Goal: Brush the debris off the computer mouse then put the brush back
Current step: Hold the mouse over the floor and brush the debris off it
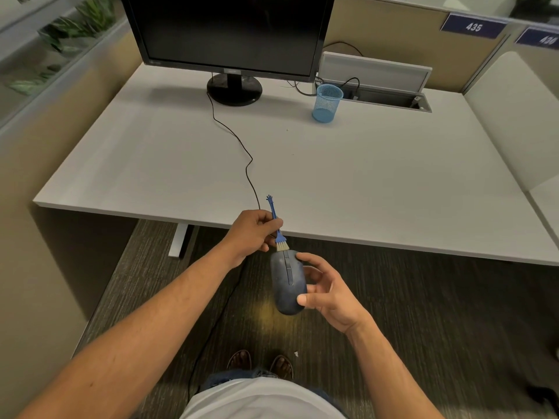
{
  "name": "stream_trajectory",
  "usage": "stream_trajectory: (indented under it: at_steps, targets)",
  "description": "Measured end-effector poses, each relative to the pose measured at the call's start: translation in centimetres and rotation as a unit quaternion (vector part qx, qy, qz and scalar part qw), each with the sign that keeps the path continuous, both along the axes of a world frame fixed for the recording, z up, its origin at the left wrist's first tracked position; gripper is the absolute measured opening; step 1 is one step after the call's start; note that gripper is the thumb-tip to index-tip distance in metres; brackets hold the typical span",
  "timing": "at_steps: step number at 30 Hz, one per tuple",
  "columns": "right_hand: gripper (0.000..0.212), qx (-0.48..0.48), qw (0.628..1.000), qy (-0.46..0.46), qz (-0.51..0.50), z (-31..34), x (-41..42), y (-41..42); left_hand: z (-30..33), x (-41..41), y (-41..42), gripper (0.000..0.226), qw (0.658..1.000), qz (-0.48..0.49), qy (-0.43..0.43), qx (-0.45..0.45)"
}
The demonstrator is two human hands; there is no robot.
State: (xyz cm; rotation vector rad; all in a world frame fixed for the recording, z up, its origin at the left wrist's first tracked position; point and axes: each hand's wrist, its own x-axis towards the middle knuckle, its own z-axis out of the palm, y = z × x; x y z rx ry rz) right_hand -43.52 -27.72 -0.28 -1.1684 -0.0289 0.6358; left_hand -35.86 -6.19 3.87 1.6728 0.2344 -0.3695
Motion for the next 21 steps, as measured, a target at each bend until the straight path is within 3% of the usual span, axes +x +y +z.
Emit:
stream_trajectory:
  at_steps: [14, 21]
  targets:
    - [0.080, 0.004, 0.999, 0.006, -0.041, -0.4, -0.1, -0.5, -0.1, 0.2, 2.4, 0.014, 0.992, -0.103, 0.026, 0.066]
    - [0.081, 0.012, 1.000, 0.009, -0.021, -0.3, 0.1, -0.6, 0.0, 0.6, 1.6, 0.013, 1.000, 0.000, -0.003, 0.030]
